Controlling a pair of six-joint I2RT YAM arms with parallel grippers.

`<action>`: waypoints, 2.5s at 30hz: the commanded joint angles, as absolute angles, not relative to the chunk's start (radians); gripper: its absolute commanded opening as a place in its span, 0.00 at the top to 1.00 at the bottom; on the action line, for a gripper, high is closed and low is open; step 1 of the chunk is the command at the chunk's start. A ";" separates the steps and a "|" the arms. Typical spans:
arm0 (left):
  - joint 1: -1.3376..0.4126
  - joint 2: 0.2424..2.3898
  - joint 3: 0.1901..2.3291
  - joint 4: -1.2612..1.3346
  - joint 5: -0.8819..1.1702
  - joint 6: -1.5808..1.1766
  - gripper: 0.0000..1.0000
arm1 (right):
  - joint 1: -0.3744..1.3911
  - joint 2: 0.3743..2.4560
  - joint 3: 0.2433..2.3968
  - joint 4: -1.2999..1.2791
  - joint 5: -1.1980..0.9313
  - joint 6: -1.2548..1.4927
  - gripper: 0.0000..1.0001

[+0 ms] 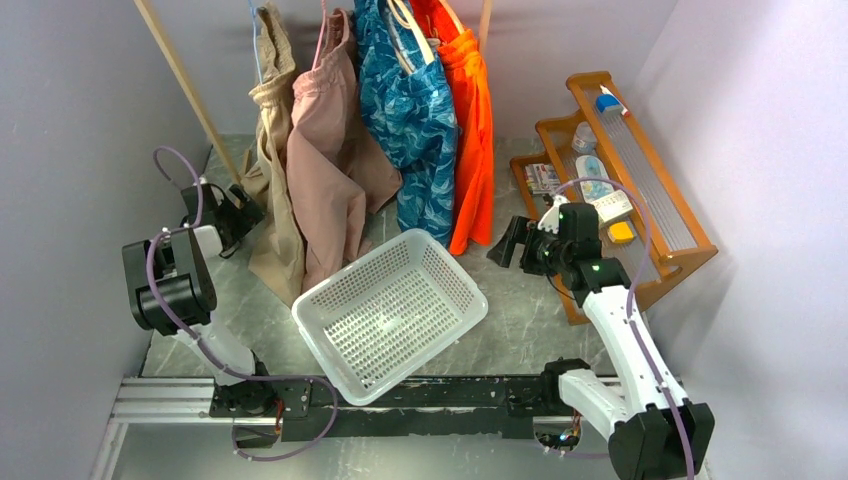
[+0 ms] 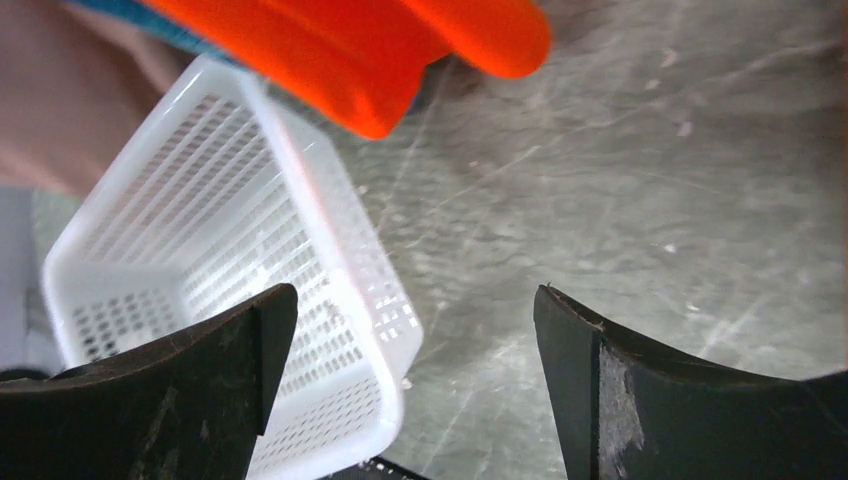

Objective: Remove the shorts from the hanger
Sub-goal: Adjust the clothes rod at the center of the board, then move the basket to the center of the board.

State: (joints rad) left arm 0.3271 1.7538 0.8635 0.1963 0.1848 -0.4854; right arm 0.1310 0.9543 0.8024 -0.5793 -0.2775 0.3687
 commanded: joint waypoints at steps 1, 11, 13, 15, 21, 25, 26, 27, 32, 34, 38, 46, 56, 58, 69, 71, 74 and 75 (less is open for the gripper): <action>0.323 1.729 0.881 0.163 0.275 -0.499 0.04 | 0.137 0.987 0.816 -0.608 -0.548 0.317 0.11; 0.329 1.406 0.810 -0.131 -0.003 -0.587 0.04 | 0.449 1.208 0.854 -0.614 -0.085 0.438 0.13; 0.333 1.328 0.795 -0.168 -0.028 -0.582 0.05 | 0.449 1.231 0.846 -0.603 -0.002 0.442 0.16; 0.334 1.276 0.791 -0.222 -0.039 -0.574 0.05 | 0.449 1.257 0.841 -0.578 0.080 0.458 0.22; 0.335 0.991 0.724 -0.309 0.100 -0.601 0.05 | 0.446 1.209 0.836 -0.717 0.394 0.633 0.28; 0.333 0.792 0.661 -0.372 0.270 -0.605 0.05 | 0.415 1.046 0.791 -0.790 0.583 0.748 0.22; 0.332 0.746 0.640 -0.383 0.319 -0.607 0.05 | 0.384 1.013 0.791 -0.782 0.599 0.742 0.22; 0.332 0.706 0.624 -0.395 0.377 -0.607 0.04 | 0.346 0.989 0.792 -0.746 0.576 0.700 0.22; 0.264 0.624 0.627 -0.433 0.591 -0.527 0.05 | 0.142 1.054 0.924 -0.760 0.300 0.536 0.18; 0.209 0.614 0.657 -0.469 0.594 -0.489 0.01 | 0.141 1.057 0.968 -0.828 0.233 0.560 0.15; 0.125 0.616 0.741 -0.505 0.674 -0.454 0.04 | 0.141 0.945 0.970 -0.934 0.057 0.610 0.10; -0.114 0.709 0.832 -0.501 0.728 -0.343 0.04 | 0.141 0.717 0.742 -1.021 -0.160 0.753 0.07; -0.543 1.133 0.962 -0.513 0.233 -0.256 0.00 | 0.140 0.738 0.620 -0.832 -0.340 0.832 0.08; -0.557 1.187 0.968 -0.492 0.192 -0.249 0.00 | 0.141 0.780 0.633 -0.797 -0.318 0.823 0.09; -0.718 1.375 0.857 -0.313 0.357 -0.346 0.04 | 0.140 1.058 0.815 -0.637 -0.101 0.776 0.08; -0.768 1.394 0.831 -0.227 0.399 -0.414 0.04 | 0.140 1.115 0.873 -0.620 -0.065 0.747 0.07; -0.851 1.451 0.843 -0.114 0.434 -0.475 0.05 | 0.133 1.192 0.948 -0.621 -0.010 0.696 0.07; -0.877 1.482 0.869 -0.091 0.431 -0.491 0.05 | 0.132 1.216 0.969 -0.624 0.008 0.679 0.07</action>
State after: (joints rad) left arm -0.7849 1.4155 0.8345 -0.3069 0.3340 -0.3862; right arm 0.1398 1.1572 0.8803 -0.6769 -0.0818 0.7528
